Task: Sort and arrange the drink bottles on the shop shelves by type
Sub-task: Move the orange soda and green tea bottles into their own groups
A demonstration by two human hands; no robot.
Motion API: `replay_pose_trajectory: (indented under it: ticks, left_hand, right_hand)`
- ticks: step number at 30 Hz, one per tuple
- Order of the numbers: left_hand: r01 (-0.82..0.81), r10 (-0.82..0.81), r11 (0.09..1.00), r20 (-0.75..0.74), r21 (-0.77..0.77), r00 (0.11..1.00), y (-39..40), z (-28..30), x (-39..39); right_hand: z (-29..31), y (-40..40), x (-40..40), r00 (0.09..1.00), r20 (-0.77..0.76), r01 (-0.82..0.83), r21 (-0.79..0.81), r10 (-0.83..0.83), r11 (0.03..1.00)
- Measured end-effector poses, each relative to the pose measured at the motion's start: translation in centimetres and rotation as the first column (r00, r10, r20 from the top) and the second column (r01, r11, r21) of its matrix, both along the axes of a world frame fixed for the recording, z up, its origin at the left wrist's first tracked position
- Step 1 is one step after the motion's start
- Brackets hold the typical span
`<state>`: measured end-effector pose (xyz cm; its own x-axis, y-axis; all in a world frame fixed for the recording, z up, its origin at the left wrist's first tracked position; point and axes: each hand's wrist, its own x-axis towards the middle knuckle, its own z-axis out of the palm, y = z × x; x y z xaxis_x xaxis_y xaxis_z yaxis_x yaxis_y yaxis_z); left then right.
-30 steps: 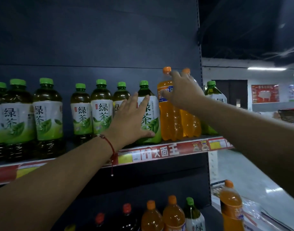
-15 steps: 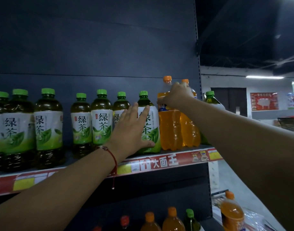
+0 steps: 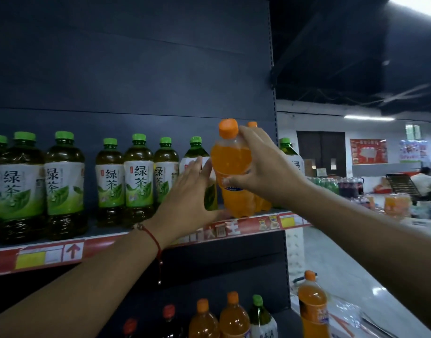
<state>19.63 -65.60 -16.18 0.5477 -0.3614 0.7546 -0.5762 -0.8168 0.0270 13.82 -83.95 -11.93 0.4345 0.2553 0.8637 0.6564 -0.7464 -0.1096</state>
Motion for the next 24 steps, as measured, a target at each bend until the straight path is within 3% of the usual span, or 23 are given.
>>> replay_pose_trajectory:
  ticks: [3,5,9,17,20,22,24]
  left_hand:
    - [0.316,-0.345,0.912,-0.072,-0.261,0.936,-1.8,-1.9,-3.3]
    - [0.396,-0.479,0.822,-0.119,-0.410,0.870,-2.7,-3.2,-5.2]
    - [0.440,-0.638,0.676,-0.169,-0.591,0.751,-3.5,-6.5,-7.8]
    - [0.173,-0.721,0.497,-0.294,-0.851,0.627,-4.1,-19.4,-10.0]
    - [-0.009,-0.728,0.405,-0.329,-0.914,0.601,-3.2,-23.7,-10.2]
    - [-0.107,-0.751,0.354,-0.351,-0.929,0.560,-2.2,-26.4,-9.9]
    - [-0.225,-0.811,0.232,-0.316,-0.946,0.493,-1.1,-28.8,-9.7]
  right_hand:
    - [-1.9,-0.8,-3.1,0.998,0.032,-0.058,0.056,0.056,0.997]
    - [-3.1,-1.6,-5.0,0.989,-0.024,-0.138,0.208,0.146,0.968]
    - [-6.3,-2.7,-8.0,0.897,-0.141,-0.304,0.490,0.418,0.817]
    - [-17.8,-1.0,-7.4,0.711,-0.250,-0.295,0.742,0.657,0.602]
    - [-22.9,0.2,-6.4,0.645,-0.355,-0.193,0.782,0.677,0.593]
    - [-26.2,0.7,-5.9,0.572,-0.464,-0.131,0.763,0.676,0.633]
    - [-29.2,1.2,-5.8,0.466,-0.585,-0.105,0.708,0.663,0.698]
